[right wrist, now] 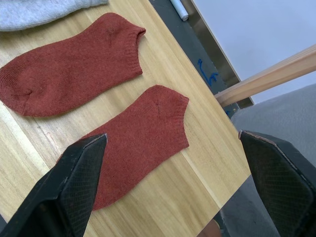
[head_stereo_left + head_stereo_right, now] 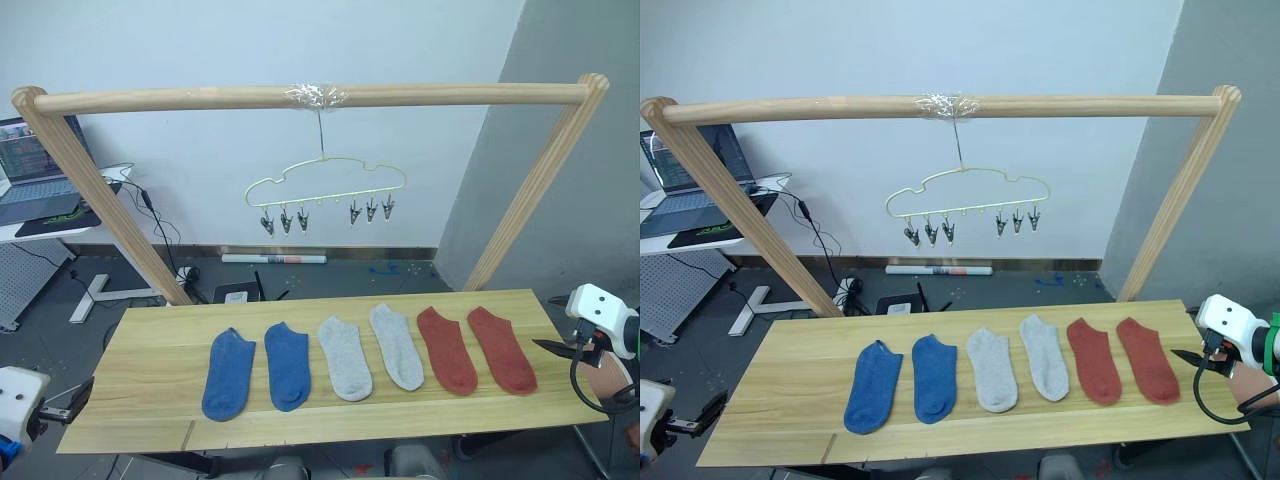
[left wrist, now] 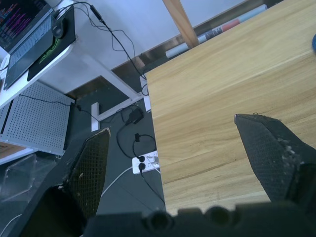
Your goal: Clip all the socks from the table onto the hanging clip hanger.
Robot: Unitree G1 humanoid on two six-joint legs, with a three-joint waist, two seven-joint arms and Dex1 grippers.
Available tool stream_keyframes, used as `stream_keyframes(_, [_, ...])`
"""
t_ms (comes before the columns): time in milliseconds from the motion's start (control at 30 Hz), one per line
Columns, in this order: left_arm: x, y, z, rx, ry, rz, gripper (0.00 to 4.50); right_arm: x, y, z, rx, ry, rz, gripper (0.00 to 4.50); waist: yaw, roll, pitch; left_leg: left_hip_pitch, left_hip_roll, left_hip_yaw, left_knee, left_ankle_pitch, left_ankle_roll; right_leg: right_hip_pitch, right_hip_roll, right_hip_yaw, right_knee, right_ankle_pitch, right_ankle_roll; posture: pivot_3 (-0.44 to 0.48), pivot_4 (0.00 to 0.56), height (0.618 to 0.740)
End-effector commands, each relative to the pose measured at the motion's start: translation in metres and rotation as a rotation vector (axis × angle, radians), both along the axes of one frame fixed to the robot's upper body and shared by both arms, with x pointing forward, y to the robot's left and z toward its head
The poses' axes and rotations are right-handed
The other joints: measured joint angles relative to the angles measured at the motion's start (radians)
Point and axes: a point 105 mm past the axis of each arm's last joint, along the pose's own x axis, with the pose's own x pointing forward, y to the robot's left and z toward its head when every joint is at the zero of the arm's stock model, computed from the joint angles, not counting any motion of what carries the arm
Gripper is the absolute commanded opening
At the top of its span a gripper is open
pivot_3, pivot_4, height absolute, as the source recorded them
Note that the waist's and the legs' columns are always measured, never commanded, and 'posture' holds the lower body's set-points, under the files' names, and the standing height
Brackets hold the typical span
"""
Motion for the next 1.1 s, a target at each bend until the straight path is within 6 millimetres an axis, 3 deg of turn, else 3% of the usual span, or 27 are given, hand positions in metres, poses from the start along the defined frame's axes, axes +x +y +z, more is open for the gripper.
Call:
stream_keyframes(33, [0.002, 0.009, 0.018, 0.056, -0.049, 0.017, 4.50, 0.006, -0.002, 0.013, -0.025, -0.039, 0.015, 4.48, 0.000, 0.000, 0.000, 0.000, 0.000, 0.000, 0.000, 0.000, 0.000, 0.000, 0.000, 0.000, 0.000, 0.000, 0.000, -0.097, 0.000, 0.740])
stream_keyframes(233, [0.001, 0.017, 0.022, 0.099, -0.058, 0.060, 4.50, 0.007, 0.000, 0.012, -0.022, -0.047, 0.017, 4.48, 0.000, 0.000, 0.000, 0.000, 0.000, 0.003, 0.000, 0.000, 0.000, 0.000, 0.001, 0.004, 0.000, 0.000, 0.000, -0.101, 0.000, 0.740])
stream_keyframes(633, [0.005, 0.014, 0.027, 0.103, -0.097, 0.023, 4.50, 0.008, 0.005, 0.013, 0.007, -0.069, 0.015, 4.48, -0.001, -0.001, -0.001, 0.001, 0.001, 0.007, 0.000, 0.000, 0.000, 0.000, 0.002, 0.009, 0.000, 0.000, 0.000, -0.109, 0.000, 0.740])
stream_keyframes(967, [0.009, -0.001, 0.029, 0.007, -0.158, -0.012, 4.50, 0.013, 0.016, 0.016, 0.059, -0.141, 0.002, 4.48, -0.001, -0.002, -0.004, 0.002, 0.003, 0.010, 0.000, 0.000, 0.001, 0.000, 0.004, 0.011, 0.001, 0.001, 0.000, -0.110, 0.000, 0.740])
stream_keyframes(1100, [0.017, -0.027, 0.025, -0.063, -0.193, -0.049, 4.50, 0.005, 0.038, 0.011, 0.109, -0.132, 0.054, 4.48, 0.000, -0.004, -0.007, 0.002, 0.003, 0.010, 0.000, -0.001, 0.001, 0.000, 0.004, 0.012, 0.001, 0.001, 0.002, -0.112, 0.002, 0.740])
